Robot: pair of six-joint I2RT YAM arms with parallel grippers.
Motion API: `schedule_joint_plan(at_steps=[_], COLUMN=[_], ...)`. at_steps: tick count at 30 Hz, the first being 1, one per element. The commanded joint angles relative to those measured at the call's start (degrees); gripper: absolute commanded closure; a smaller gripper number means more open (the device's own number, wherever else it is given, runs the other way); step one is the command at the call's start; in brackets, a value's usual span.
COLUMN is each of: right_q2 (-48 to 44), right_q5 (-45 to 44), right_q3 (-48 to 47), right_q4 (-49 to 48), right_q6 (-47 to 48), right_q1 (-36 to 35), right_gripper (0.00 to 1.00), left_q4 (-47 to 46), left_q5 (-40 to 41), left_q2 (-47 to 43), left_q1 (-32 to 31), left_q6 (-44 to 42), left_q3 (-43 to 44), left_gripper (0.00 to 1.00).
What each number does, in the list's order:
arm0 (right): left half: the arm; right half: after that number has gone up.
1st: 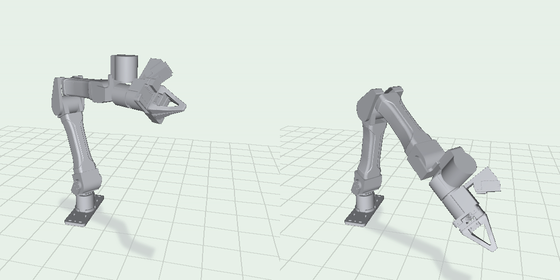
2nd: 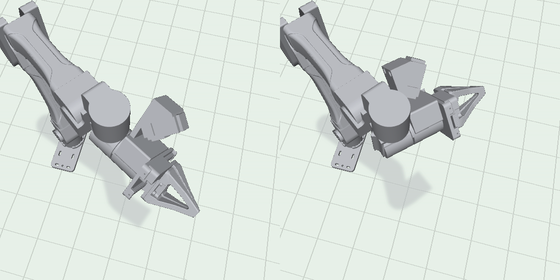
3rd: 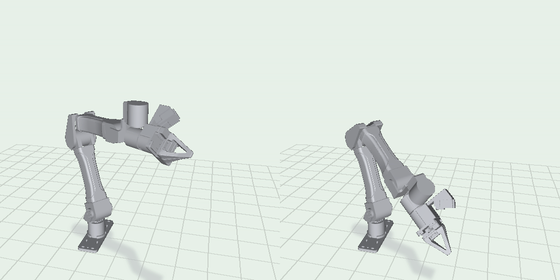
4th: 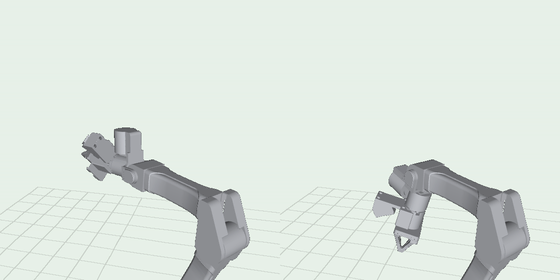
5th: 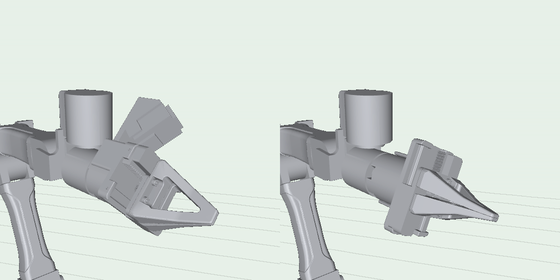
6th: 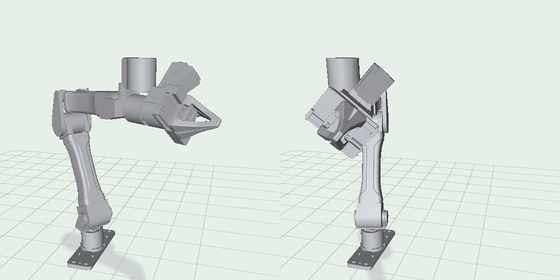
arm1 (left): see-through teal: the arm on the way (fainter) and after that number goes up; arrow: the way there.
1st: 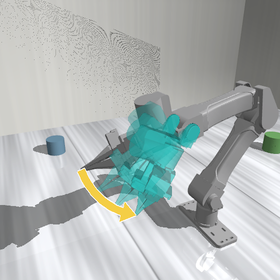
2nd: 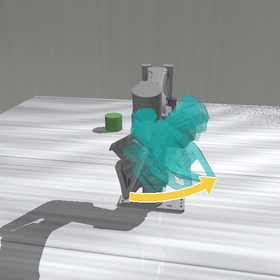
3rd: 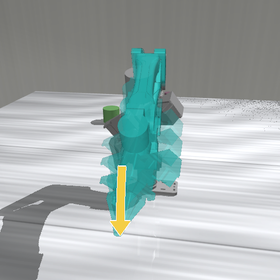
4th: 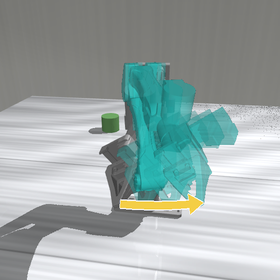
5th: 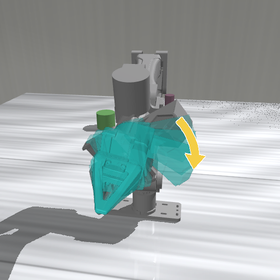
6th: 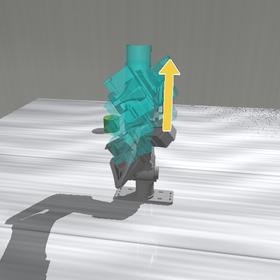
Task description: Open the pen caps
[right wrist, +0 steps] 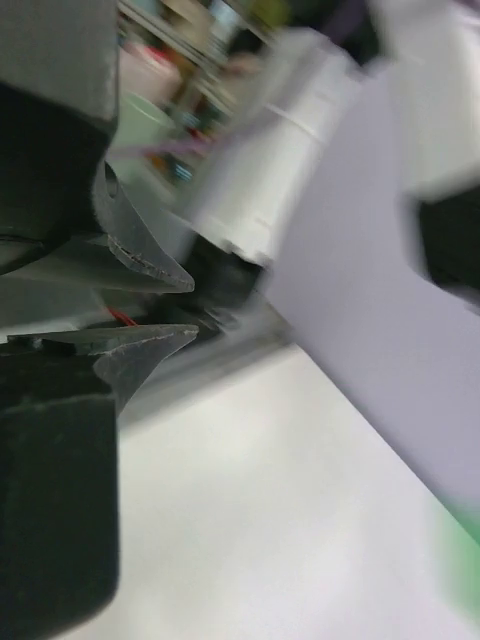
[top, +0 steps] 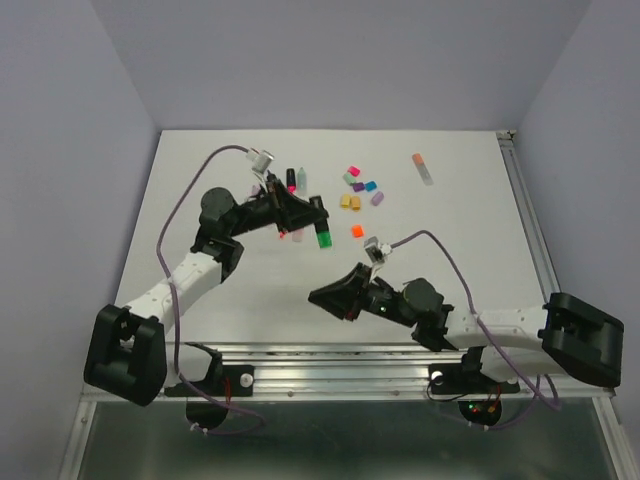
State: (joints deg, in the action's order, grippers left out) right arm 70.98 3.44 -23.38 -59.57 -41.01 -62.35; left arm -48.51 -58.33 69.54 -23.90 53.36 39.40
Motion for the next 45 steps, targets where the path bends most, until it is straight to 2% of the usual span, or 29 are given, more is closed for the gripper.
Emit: schedule_joint_plan(at_steps=[1,3,9,10,12,14,18,19,21,22,27,33,42,45], right_q2=[-3.2,-3.8,-5.6,-6.2,-8.9,-10.9,-14.0,-14.7,-15.0,-14.9,-14.9,-14.8,-13.1,-12.1], right_q5=[14.2,14.2,10.0,7.1,4.1,-2.9,-11.3,-13.5,-14.7,-15.2,-16.9,-15.9,-16.9,-17.2], right_q3=[4.9,6.8,7.1,7.1,5.5,3.6,-0.1,-0.6,-1.5,-2.4,-3.3,-5.8,-8.0,-9.6], right_q4=[-2.4,-4.5,-2.5,-1.9,2.9,12.0,20.6,21.9,23.2,24.2,23.8,25.3,22.7,22.9], right_q6=[-1.3,-2.6,-2.6,-2.7,-1.1,0.3,2.7,3.2,4.8,5.2,5.7,7.7,7.4,8.2], right_q1=[-10.4,-10.6,-10.6,-10.6,-10.5,-10.5,-10.4,-10.2,-9.9,-9.6,-9.1,-8.7,-8.2,-8.3], right_gripper=[0.99,0.99,0.99,0.99,0.99,0.97,0.45,0.25,0.03,0.0,0.0,0.0,0.0,0.06], left_q4=[-8.2,-11.0,-13.0,-13.0,-14.0,-14.9,-15.0,-14.9,-14.9,-14.9,-14.3,-13.1,-13.2,-13.2], left_q5=[19.8,19.0,16.1,16.0,14.9,13.1,12.8,13.5,13.9,14.5,15.9,15.8,16.1,16.6], left_q2=[3.8,4.8,4.6,4.3,3.2,1.8,-3.2,-4.2,-6.9,-7.6,-12.1,-16.4,-17.0,-17.2], left_q1=[10.7,11.9,12.2,12.2,12.2,11.9,9.0,7.3,5.5,3.4,-1.0,-2.2,-5.4,-6.0], left_q6=[-4.4,-2.5,-1.1,-1.1,-0.2,1.0,0.6,0.5,0.4,0.4,0.1,0.2,0.6,0.3], left_q3=[8.8,8.9,6.9,6.2,4.0,2.4,-3.4,-6.0,-8.1,-9.9,-14.8,-17.9,-19.2,-19.1], left_gripper=[1.0,1.0,1.0,1.0,1.0,1.0,1.0,1.0,1.0,1.0,1.0,1.0,1.0,1.0])
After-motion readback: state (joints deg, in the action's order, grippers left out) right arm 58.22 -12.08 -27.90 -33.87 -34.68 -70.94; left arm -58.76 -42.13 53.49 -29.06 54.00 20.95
